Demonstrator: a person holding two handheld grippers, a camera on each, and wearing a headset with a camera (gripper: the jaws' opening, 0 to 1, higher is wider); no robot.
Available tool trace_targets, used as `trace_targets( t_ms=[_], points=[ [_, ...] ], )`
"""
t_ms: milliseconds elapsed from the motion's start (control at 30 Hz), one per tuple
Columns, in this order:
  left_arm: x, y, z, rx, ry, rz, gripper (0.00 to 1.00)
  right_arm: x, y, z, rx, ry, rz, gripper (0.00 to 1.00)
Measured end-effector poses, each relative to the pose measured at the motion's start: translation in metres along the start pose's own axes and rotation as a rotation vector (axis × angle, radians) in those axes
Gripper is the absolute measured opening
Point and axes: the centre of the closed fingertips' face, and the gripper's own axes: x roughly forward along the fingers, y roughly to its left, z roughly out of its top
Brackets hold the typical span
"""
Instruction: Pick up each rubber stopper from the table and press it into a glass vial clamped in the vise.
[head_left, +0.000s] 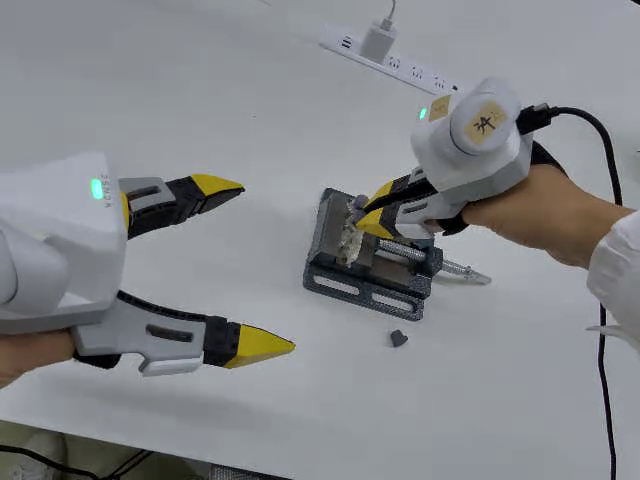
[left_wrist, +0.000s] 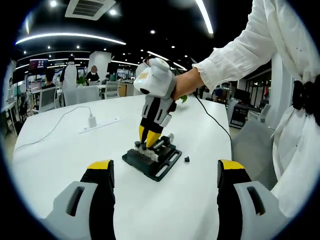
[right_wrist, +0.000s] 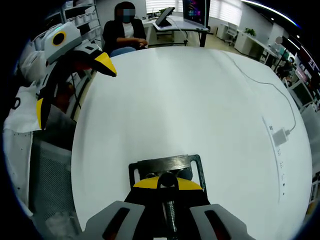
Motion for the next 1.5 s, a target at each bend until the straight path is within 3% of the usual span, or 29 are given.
trace_targets(
  t_ms=[300,733,1500],
  points=[
    [0.0022,-0.0007,0.0015,0.001,-0.005,-0.005,0.83,0.0014,-0.0053,-0.0014,-0.073,0.047,-0.014,0.05],
    [0.0044,-0.0007,0.0021,-0.008,-0.011,-0.005,0.82,0.0038,-0.0036,-0.0003,-0.092,0.079,-0.025,0.04],
    [0.0022,0.0003,0.0031,-0.010,-0.016,0.000,0.82,0.0046,-0.0069,-0.0043,-0.119,0.057,-0.024,0.09]
  ],
)
